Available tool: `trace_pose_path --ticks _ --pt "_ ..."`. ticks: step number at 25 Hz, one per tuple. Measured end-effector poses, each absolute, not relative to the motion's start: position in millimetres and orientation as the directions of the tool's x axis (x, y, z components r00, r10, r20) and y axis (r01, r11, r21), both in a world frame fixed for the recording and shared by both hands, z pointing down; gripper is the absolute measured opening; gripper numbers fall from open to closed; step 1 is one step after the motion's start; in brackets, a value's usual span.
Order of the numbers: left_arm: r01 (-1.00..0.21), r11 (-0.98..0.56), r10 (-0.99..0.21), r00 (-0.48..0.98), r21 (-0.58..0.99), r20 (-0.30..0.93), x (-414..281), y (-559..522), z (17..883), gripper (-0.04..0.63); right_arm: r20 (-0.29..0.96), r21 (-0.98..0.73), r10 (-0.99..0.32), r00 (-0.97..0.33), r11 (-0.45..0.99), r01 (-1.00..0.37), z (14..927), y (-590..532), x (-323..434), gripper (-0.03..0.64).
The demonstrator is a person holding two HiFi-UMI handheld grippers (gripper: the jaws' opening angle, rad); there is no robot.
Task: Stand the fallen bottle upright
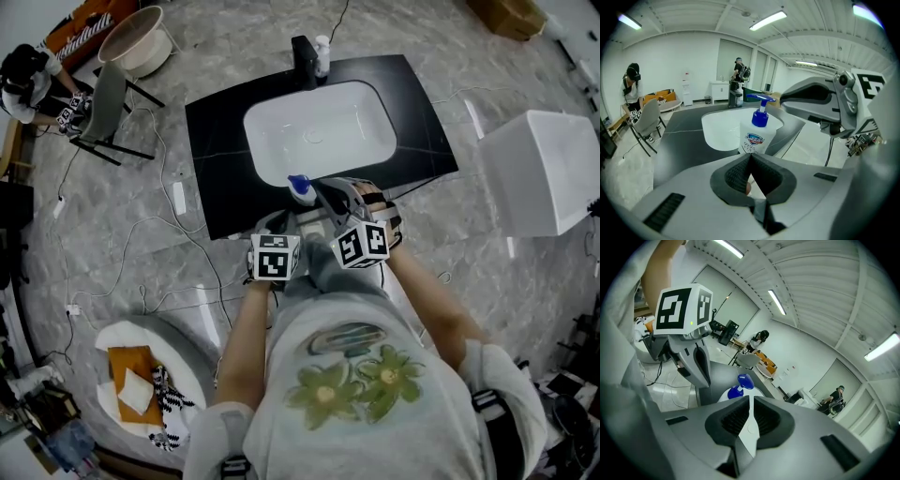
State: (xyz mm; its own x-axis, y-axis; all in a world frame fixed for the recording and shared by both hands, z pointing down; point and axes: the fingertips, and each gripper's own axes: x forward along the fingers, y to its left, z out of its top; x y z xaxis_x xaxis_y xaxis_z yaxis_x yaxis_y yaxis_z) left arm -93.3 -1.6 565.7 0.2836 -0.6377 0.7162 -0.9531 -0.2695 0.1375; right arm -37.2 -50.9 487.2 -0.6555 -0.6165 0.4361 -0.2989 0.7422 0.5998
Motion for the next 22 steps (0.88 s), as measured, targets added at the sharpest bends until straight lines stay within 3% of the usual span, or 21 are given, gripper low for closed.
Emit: trace_pose_path --ticks 6,13,22 --pt "-0.957 -0.233 -0.703 0.29 0.175 0.649 -98.4 8.1 535.5 0.018 0.447 0.467 -0.628 -0.637 0.771 -0.432 482.4 -38.9 -23.4 0.046" --pt "-0.945 -0.248 -0.764 0.325 0.212 0.558 -89.8 18.4 497.3 0.018 0.466 0.148 -0.565 -0.681 0.808 -0.57 478.8 -17.1 -12.8 0.044" --pt "-0.919 -0.299 -0.783 0.391 0.257 0.484 -59.2 26.8 466.9 0.018 0.357 -0.142 -0.473 -0.805 0.825 -0.547 448.2 19.5 -18.2 0.043"
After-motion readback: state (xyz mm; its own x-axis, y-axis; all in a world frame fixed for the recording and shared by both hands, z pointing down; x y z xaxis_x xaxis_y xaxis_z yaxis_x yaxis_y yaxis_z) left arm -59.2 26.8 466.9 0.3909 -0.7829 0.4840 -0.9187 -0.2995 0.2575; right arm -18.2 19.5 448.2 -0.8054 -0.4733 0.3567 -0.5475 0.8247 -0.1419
